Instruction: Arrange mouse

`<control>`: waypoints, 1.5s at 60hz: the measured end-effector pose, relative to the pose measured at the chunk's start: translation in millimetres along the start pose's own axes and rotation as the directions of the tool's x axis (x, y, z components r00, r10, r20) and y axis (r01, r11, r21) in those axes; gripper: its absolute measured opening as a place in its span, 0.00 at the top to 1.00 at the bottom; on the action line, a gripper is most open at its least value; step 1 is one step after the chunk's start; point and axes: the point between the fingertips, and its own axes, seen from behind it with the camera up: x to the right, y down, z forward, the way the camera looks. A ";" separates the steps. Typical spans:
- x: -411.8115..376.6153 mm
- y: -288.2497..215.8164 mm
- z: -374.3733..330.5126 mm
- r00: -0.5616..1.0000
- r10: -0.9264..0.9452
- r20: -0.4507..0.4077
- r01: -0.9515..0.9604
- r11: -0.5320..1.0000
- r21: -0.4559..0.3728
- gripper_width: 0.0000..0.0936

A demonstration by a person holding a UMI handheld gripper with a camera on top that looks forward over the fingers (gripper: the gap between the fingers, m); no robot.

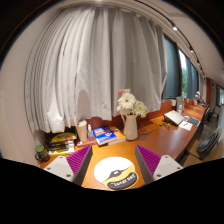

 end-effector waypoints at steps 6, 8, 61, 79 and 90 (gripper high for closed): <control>5.0 32.5 11.4 0.999 -0.017 0.035 0.018 0.999 -0.040 0.08; 8.5 46.4 15.2 0.999 -0.019 0.050 0.022 0.998 -0.058 0.08; 250.8 215.1 245.6 0.951 -0.124 0.285 0.210 0.932 -0.294 0.11; 243.3 193.1 323.4 0.945 -0.109 0.308 0.205 0.932 -0.299 0.12; 242.5 190.4 351.2 0.959 -0.079 0.271 0.175 0.921 -0.349 0.21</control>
